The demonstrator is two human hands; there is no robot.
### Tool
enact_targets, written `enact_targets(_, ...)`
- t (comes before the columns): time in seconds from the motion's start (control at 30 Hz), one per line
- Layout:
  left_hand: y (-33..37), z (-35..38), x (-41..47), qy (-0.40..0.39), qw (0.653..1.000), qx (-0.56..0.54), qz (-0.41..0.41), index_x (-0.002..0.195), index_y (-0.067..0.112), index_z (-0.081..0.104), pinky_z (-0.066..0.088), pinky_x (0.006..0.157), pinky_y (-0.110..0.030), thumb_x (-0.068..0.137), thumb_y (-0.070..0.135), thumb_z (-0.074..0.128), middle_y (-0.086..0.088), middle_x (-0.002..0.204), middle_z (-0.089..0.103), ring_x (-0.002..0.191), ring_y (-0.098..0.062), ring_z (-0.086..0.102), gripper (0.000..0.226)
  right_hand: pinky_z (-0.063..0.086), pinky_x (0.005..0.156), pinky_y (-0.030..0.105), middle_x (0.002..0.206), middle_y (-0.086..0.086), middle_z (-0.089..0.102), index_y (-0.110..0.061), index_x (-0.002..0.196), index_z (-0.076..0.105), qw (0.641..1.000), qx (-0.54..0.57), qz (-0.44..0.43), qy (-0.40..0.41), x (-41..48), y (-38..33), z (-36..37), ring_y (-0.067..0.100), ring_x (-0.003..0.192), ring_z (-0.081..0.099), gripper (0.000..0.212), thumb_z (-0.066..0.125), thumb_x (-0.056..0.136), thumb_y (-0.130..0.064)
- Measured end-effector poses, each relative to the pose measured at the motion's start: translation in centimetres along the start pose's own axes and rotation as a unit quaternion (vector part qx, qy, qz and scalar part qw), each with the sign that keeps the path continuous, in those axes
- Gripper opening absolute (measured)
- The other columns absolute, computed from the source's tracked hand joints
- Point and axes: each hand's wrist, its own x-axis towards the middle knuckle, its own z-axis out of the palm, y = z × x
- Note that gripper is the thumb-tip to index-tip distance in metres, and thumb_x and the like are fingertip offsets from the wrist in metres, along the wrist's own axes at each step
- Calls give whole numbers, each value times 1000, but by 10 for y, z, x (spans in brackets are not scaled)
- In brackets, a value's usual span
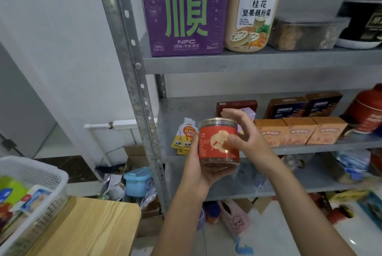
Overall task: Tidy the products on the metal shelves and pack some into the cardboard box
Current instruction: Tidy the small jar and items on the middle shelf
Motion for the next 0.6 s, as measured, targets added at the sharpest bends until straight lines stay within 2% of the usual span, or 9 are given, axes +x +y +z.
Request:
enact_targets(0.07, 2, -1, 0, -4, 998, -58, -24, 124, 9, 62, 57, 81, -48, 91, 63, 46, -23, 115, 68, 99, -36, 68, 65, 41, 103, 17, 148, -23, 29, -50, 142, 25, 998, -17, 3, -63, -13, 8, -4, -8, 132, 35, 110, 81, 49, -67)
enact_targets(0.13, 2, -3, 0, -13, 997, -70, -37, 127, 10, 60, 56, 83, -47, 89, 64, 48, -22, 119, 67, 102, -35, 67, 67, 32, 109, 19, 154, -27, 10, -60, 143, 6, 992, -70, 11, -106, -23, 12, -4, -5, 141, 20, 125, 89, 51, -50)
enact_targets(0.17, 1, -4, 0, -17, 997, -59, -43, 128, 10, 60, 56, 83, -46, 89, 64, 48, -21, 119, 67, 103, -34, 67, 67, 33, 107, 16, 153, -27, 8, -62, 141, 2, 991, -93, 12, -100, -26, 14, -2, -5, 141, 19, 127, 92, 54, -38)
enact_targets(0.23, -2, -5, -1, -26, 997, -34, -60, 128, 10, 60, 58, 80, -45, 91, 64, 44, -22, 118, 67, 103, -35, 67, 68, 38, 99, 8, 147, -24, 19, -56, 141, 7, 993, -104, 1, -49, -28, 15, 1, -10, 135, 26, 123, 91, 60, -19)
enact_targets(0.37, -4, -10, 1, -30, 996, 60, -57, 129, 12, 57, 55, 90, -49, 89, 63, 42, -21, 118, 68, 108, -34, 66, 66, 40, 102, 17, 144, -19, 33, -45, 140, 24, 992, -126, -19, 11, -35, 16, -3, -1, 134, 33, 109, 90, 60, -15)
enact_targets(0.47, 1, -13, 2, -24, 994, 107, -19, 130, 17, 57, 50, 97, -56, 87, 64, 44, -15, 115, 71, 107, -32, 68, 65, 35, 97, 13, 141, -22, 30, -50, 139, 23, 986, -166, -10, -3, -41, 11, -6, -1, 133, 30, 110, 90, 60, -13)
enact_targets(0.53, 4, -9, -2, -59, 990, 129, -4, 129, 23, 57, 52, 94, -55, 87, 66, 45, -12, 116, 71, 105, -30, 69, 62, 34, 98, 15, 137, -26, 27, -56, 138, 18, 983, -181, -1, -29, -42, 9, -4, -4, 130, 28, 112, 89, 63, -14)
enact_targets(0.6, 2, -6, -6, -66, 987, 147, 0, 132, 27, 55, 54, 91, -53, 82, 61, 57, -11, 118, 70, 104, -28, 69, 60, 38, 99, 19, 133, -35, 23, -62, 136, 15, 983, -176, 7, -43, -43, 8, -1, -10, 127, 26, 111, 87, 66, -15)
